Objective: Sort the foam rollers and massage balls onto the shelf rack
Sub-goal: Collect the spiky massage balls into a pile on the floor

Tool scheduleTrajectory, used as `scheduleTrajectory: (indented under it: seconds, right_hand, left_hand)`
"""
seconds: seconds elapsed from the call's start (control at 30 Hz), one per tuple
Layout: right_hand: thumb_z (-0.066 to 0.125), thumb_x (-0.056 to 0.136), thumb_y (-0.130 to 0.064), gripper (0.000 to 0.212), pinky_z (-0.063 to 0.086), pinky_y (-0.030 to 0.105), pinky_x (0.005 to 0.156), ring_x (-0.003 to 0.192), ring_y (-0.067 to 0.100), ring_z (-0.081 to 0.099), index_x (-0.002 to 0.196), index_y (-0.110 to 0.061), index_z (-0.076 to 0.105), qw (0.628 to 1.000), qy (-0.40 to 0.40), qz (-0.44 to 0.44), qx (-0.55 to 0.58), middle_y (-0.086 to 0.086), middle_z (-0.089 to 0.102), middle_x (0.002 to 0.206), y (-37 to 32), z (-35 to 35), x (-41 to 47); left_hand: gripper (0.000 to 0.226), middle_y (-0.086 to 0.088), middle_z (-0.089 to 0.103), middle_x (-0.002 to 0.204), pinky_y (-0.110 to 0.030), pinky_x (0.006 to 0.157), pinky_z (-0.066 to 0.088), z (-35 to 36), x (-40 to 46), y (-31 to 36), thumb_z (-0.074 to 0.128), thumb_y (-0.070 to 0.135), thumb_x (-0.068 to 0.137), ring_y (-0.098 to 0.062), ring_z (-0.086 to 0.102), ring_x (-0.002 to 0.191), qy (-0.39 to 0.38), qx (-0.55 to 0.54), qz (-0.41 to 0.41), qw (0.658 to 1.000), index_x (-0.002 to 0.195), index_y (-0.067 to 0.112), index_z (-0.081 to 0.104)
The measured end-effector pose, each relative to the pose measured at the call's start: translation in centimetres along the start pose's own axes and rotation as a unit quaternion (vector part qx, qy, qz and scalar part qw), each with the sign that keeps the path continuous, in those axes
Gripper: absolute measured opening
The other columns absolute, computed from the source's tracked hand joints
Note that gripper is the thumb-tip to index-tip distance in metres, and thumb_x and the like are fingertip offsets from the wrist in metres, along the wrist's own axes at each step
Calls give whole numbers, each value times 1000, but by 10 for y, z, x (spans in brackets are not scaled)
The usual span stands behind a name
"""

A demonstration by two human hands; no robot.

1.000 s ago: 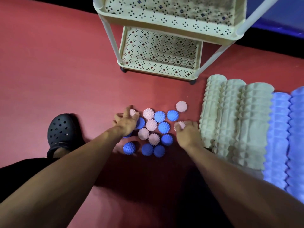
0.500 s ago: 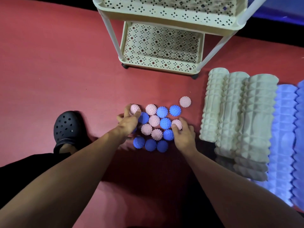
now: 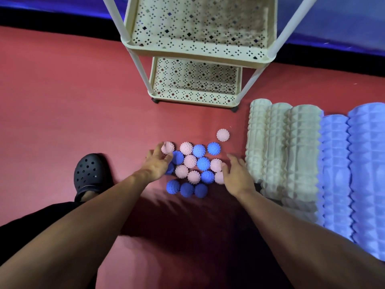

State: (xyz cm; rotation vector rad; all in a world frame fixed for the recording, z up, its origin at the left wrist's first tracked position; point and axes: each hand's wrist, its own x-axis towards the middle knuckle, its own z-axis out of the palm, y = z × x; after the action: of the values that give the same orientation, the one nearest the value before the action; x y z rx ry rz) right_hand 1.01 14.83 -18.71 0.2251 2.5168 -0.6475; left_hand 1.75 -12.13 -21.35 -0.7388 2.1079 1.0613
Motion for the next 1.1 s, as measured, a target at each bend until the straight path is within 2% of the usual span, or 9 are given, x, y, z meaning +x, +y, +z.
scheduleTrajectory:
  seconds: [0.1, 0.27, 0.4, 0.5, 0.67, 0.9, 1.1]
  right_hand:
    - [50, 102, -27, 48, 33, 39, 115, 138, 32, 42, 148, -14, 44, 999, -8, -31, -10, 14, 45, 147, -4, -24, -11]
    - [42, 103, -39, 50, 38, 43, 112, 137, 27, 43, 151, -24, 37, 996, -5, -61, -71, 5, 41, 149, -29, -84, -52]
    - [41, 103, -40, 49, 37, 39, 113, 137, 23, 44, 149, -23, 41, 990, -1, -107, -87, -2, 39, 150, -46, -137, -94]
    - [41, 104, -40, 50, 35, 34, 114, 139, 22, 42, 150, -22, 41, 987, 3, -126, -104, -3, 35, 157, -58, -178, -130]
    - [40, 104, -41, 53, 33, 35, 115, 144, 23, 37, 153, -22, 36, 976, 40, -163, -139, -1, 28, 163, -65, -247, -195]
    - [42, 103, -44, 54, 33, 38, 116, 144, 26, 38, 154, -26, 35, 964, 106, -200, -140, -3, 25, 164, -68, -334, -278]
    - [40, 104, -46, 57, 34, 39, 114, 143, 24, 38, 156, -25, 32, 956, 153, -210, -139, -3, 27, 163, -49, -375, -336]
  left_hand:
    - [60, -11, 34, 144, -43, 115, 33, -12, -23, 15, 46, 47, 101, -36, 45, 132, 25, 32, 24, 999, 156, 36, 23]
    - [55, -14, 34, 148, -39, 118, 27, -29, -82, 55, 49, 41, 102, -35, 39, 138, 65, 56, 86, 993, 153, 25, 35]
    - [52, -12, 35, 150, -35, 114, 29, -46, -153, 97, 48, 38, 103, -32, 45, 133, 85, 119, 157, 977, 151, 17, 41]
    - [55, -5, 39, 150, -39, 115, 33, -59, -208, 121, 45, 47, 102, -29, 45, 134, 97, 197, 203, 954, 149, 19, 43]
    - [58, -2, 40, 152, -48, 110, 39, -85, -296, 165, 41, 57, 99, -28, 44, 136, 133, 295, 257, 911, 148, 26, 42]
    - [60, -4, 41, 152, -46, 113, 38, -97, -408, 219, 37, 60, 99, -25, 44, 137, 198, 326, 316, 869, 148, 25, 41]
    - [60, -3, 43, 150, -42, 111, 39, -73, -475, 246, 39, 59, 99, -24, 46, 135, 217, 322, 354, 851, 148, 24, 43]
